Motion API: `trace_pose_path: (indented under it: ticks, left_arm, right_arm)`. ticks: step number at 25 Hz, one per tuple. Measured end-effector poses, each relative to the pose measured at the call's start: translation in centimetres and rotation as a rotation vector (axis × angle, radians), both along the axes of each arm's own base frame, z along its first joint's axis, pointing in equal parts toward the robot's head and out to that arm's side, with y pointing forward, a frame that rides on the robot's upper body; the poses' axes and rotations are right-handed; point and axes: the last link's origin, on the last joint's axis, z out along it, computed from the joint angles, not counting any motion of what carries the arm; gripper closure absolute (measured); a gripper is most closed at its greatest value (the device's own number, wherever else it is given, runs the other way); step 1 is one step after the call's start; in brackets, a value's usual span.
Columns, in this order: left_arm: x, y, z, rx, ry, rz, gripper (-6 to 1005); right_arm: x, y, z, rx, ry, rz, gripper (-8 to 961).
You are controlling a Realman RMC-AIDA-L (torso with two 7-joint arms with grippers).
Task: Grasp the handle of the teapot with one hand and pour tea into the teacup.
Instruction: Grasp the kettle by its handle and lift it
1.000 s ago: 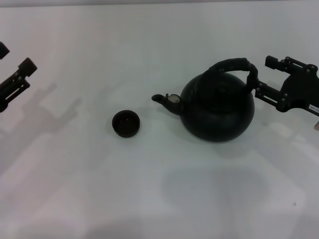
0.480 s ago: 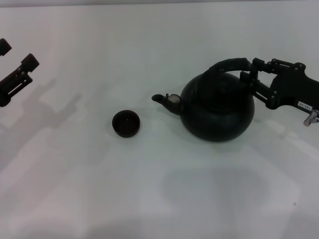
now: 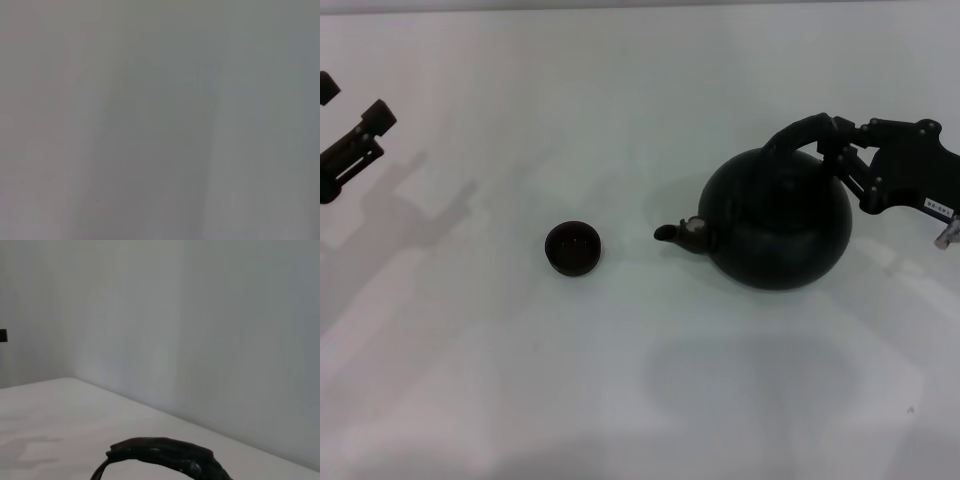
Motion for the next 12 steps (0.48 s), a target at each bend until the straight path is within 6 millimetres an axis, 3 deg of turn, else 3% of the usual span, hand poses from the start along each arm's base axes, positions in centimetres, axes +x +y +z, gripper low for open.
trace_pose_path:
  ticks: [12]
  left_arm:
    - [-0.7, -0.3, -0.3, 0.011, 0.02, 0.034, 165]
  right_arm:
    - [-2.1, 1.3, 1.3, 0.124, 0.074, 0.058, 780]
